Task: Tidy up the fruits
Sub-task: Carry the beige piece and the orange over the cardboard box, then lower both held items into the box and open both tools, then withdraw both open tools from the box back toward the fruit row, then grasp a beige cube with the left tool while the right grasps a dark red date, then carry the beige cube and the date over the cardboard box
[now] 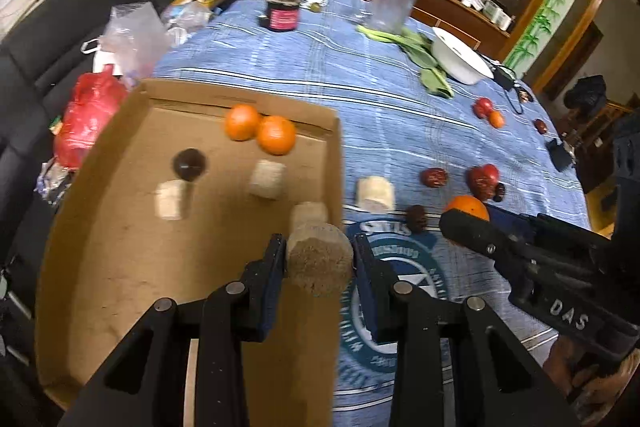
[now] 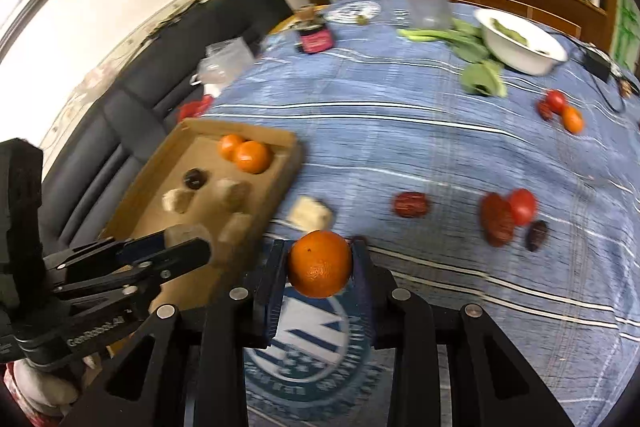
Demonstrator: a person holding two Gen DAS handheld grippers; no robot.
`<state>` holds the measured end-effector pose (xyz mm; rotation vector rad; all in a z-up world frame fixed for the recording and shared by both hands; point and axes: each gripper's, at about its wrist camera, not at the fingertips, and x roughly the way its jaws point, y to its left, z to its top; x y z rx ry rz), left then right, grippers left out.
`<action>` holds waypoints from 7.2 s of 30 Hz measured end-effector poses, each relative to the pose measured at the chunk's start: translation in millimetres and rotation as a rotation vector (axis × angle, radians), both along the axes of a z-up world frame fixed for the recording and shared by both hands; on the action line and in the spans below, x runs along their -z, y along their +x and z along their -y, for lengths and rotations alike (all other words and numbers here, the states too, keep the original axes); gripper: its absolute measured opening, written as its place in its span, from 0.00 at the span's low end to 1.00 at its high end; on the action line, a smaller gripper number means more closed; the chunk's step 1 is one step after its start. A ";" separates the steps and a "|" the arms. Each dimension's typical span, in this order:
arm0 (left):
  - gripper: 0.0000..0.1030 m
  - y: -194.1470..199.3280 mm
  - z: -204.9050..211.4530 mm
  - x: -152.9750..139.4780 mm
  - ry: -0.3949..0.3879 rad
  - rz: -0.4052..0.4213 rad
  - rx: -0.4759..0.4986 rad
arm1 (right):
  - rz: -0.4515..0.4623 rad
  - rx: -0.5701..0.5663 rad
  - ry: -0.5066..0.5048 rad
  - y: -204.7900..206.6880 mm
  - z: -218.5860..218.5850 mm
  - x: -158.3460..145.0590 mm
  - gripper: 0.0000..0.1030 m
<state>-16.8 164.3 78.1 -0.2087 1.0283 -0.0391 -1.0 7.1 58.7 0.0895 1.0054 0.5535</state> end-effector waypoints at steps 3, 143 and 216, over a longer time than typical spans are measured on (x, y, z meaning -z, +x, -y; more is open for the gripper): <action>0.32 -2.4 -10.2 -0.4 0.022 0.000 -0.017 | 0.000 -0.035 0.001 -3.4 -18.0 0.1 0.34; 0.48 79.1 83.4 42.3 0.126 -0.073 0.226 | -0.081 0.268 -0.053 49.8 117.6 50.9 0.35; 0.30 -40.4 -101.2 28.2 0.115 -0.119 -0.064 | -0.131 -0.203 0.010 -38.2 -144.1 41.3 0.30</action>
